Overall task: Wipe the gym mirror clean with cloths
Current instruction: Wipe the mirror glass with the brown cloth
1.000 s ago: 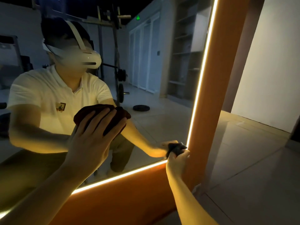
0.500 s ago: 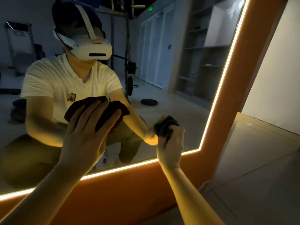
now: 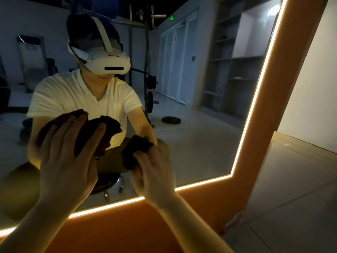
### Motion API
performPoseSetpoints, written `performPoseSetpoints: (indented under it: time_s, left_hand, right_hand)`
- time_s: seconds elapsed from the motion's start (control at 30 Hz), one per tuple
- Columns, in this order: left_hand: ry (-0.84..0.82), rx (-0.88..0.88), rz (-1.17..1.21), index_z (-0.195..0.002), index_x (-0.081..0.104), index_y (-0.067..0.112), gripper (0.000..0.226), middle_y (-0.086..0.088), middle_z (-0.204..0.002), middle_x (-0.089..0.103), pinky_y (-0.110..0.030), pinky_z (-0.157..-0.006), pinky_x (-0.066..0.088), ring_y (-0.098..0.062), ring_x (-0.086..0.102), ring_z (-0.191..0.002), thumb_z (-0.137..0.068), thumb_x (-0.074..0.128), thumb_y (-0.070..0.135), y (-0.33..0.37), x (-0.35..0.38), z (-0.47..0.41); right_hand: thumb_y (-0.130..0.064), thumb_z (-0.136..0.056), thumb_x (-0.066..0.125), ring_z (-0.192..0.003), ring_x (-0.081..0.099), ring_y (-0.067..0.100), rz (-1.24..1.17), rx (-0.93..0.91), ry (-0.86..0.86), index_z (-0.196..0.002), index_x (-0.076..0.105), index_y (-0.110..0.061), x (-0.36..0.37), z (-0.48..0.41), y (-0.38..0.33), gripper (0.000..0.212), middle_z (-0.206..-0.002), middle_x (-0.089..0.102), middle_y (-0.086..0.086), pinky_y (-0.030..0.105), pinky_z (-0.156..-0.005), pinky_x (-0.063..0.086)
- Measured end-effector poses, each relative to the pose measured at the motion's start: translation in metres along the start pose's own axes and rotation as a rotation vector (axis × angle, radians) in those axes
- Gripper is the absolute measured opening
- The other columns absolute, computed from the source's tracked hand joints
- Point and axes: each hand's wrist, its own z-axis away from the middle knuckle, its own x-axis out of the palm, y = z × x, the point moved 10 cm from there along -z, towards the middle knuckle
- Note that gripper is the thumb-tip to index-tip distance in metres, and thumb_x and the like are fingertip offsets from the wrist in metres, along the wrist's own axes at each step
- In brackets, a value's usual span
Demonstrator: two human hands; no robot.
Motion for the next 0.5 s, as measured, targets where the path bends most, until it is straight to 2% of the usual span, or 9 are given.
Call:
performPoseSetpoints:
  time_s: [0.03, 0.1, 0.13, 0.2, 0.27, 0.3, 0.4, 0.43, 0.5]
  left_hand:
    - [0.011, -0.005, 0.009, -0.154, 0.042, 0.01, 0.064, -0.031, -0.154, 0.039, -0.07, -0.112, 0.033, -0.051, 0.037, -0.142, -0.092, 0.059, 0.007, 0.001, -0.001, -0.001]
    - [0.015, -0.016, 0.04, -0.152, 0.044, 0.01, 0.059, -0.03, -0.153, 0.04, -0.069, -0.112, 0.033, -0.051, 0.037, -0.142, -0.094, 0.056, 0.007, 0.004, 0.0, -0.003]
    - [0.015, -0.027, 0.052, -0.151, 0.045, 0.01, 0.058, -0.03, -0.153, 0.04, -0.068, -0.112, 0.033, -0.05, 0.037, -0.142, -0.095, 0.055, 0.007, 0.004, 0.0, -0.003]
    - [0.005, -0.041, 0.059, -0.152, 0.045, 0.011, 0.056, -0.029, -0.154, 0.041, -0.066, -0.114, 0.033, -0.049, 0.037, -0.143, -0.096, 0.055, 0.008, 0.006, -0.001, -0.001]
    - [-0.024, -0.031, 0.051, -0.153, 0.044, 0.013, 0.058, -0.028, -0.155, 0.041, -0.061, -0.115, 0.031, -0.048, 0.037, -0.144, -0.096, 0.056, 0.009, 0.007, -0.001, 0.002]
    - [-0.043, -0.018, 0.045, -0.153, 0.043, 0.014, 0.059, -0.027, -0.155, 0.041, -0.059, -0.115, 0.03, -0.047, 0.037, -0.143, -0.096, 0.057, 0.01, 0.007, -0.001, 0.002]
    - [-0.089, 0.005, 0.005, -0.152, 0.045, 0.014, 0.059, -0.028, -0.153, 0.043, -0.057, -0.113, 0.031, -0.046, 0.039, -0.141, -0.094, 0.059, 0.011, 0.009, -0.004, 0.008]
    - [-0.104, -0.011, -0.012, -0.152, 0.046, 0.015, 0.058, -0.028, -0.152, 0.043, -0.057, -0.111, 0.032, -0.047, 0.04, -0.139, -0.095, 0.059, 0.013, 0.006, -0.005, 0.01]
    - [-0.134, -0.082, -0.038, -0.154, 0.046, 0.016, 0.058, -0.03, -0.152, 0.041, -0.059, -0.109, 0.034, -0.049, 0.041, -0.136, -0.096, 0.055, 0.018, -0.001, -0.01, 0.017]
  right_hand:
    - [-0.029, -0.094, 0.057, -0.092, 0.059, 0.013, 0.029, 0.025, 0.053, -0.12, 0.05, -0.023, -0.018, -0.005, 0.022, 0.027, -0.116, 0.061, 0.007, 0.021, -0.073, 0.051]
    - [-0.025, -0.087, 0.056, -0.09, 0.055, 0.014, 0.094, 0.265, 0.24, -0.118, 0.053, -0.018, -0.066, -0.006, 0.107, 0.032, -0.111, 0.058, 0.007, 0.016, -0.078, 0.042]
    - [-0.023, -0.082, 0.055, -0.092, 0.055, 0.02, 0.117, 0.447, 0.345, -0.117, 0.055, -0.014, -0.093, 0.003, 0.158, 0.035, -0.11, 0.057, 0.01, 0.02, -0.083, 0.042]
    - [-0.029, -0.077, 0.049, -0.101, 0.058, 0.032, 0.082, 0.801, 0.496, -0.117, 0.053, -0.015, -0.131, 0.039, 0.241, 0.043, -0.11, 0.057, 0.013, 0.044, -0.095, 0.05]
    - [-0.036, -0.077, 0.042, -0.104, 0.059, 0.039, 0.07, 1.015, 0.512, -0.117, 0.049, -0.024, -0.124, 0.061, 0.248, 0.042, -0.111, 0.058, 0.015, 0.054, -0.093, 0.049]
    - [-0.033, -0.079, 0.042, -0.104, 0.059, 0.038, 0.087, 1.044, 0.52, -0.116, 0.05, -0.024, -0.111, 0.063, 0.228, 0.039, -0.111, 0.058, 0.015, 0.047, -0.091, 0.048]
    - [-0.024, -0.088, 0.048, -0.095, 0.056, 0.015, 0.039, 0.675, 0.447, -0.119, 0.056, -0.011, -0.053, 0.032, 0.107, 0.035, -0.113, 0.056, 0.004, 0.018, -0.084, 0.044]
    - [-0.025, -0.092, 0.05, -0.095, 0.057, 0.011, 0.01, 0.527, 0.325, -0.121, 0.054, -0.015, -0.026, 0.025, 0.063, 0.032, -0.117, 0.056, 0.0, 0.017, -0.082, 0.048]
    - [-0.027, -0.095, 0.055, -0.101, 0.062, 0.014, -0.069, 0.286, 0.056, -0.123, 0.051, -0.022, 0.022, 0.03, -0.003, 0.029, -0.125, 0.056, 0.002, 0.028, -0.081, 0.057]
